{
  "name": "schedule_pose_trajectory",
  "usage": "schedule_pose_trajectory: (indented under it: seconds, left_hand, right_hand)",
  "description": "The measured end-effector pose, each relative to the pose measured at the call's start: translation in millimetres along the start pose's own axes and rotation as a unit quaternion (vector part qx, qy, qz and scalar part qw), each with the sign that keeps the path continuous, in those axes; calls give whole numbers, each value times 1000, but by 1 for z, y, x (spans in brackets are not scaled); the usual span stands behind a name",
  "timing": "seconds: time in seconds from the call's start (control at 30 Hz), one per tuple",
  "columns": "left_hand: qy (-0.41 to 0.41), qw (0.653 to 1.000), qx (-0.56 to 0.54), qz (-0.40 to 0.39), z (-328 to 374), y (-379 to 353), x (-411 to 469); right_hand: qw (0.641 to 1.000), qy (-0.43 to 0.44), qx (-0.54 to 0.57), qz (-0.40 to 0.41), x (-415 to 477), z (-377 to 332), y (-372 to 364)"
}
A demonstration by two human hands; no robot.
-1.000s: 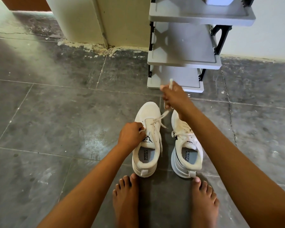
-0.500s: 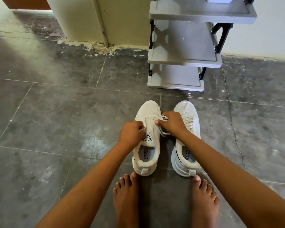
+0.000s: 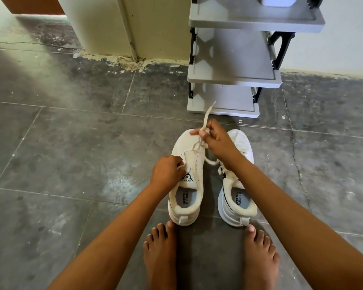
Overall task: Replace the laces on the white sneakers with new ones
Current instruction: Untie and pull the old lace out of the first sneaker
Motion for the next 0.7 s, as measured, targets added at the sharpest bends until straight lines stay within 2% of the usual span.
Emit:
schedule_pose_trajectory:
  seconds: [0.07,0.2,0.37,0.5,0.6,0.7]
  left_hand:
    - [-1,1000,4,-1,0,0,-1]
    - [-3,1000,-1,-2,0,-2,0]
    - [-9,1000,-4,6,1,1,0]
    - [-8,1000,-5,0,1,1,-1]
    - [-5,1000,-5,1,1,0,-1]
    - [0,1000,-8,-2,1,-2,-1]
  right_hand:
    - [999,-42,28,-18,-3,15,-12]
    - [983,-54,-172,35,-1,38,5]
    - [957,-44,-284,25,-2,46,1]
    - [920,-19,-391,24,1,41,-6]
    - [929,-14,-368,35,5,33,1]
    - [943,-14,-312,110,7,16,27]
Point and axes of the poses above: each hand's wrist, its own x-axis towards the middle knuckle, its own y-axis out of the back of the hand, z = x × y, the point moved 10 cm from there along x, towards the middle knuckle, and after that the axes turned 1 degree about -x, right-handed, at the moved point
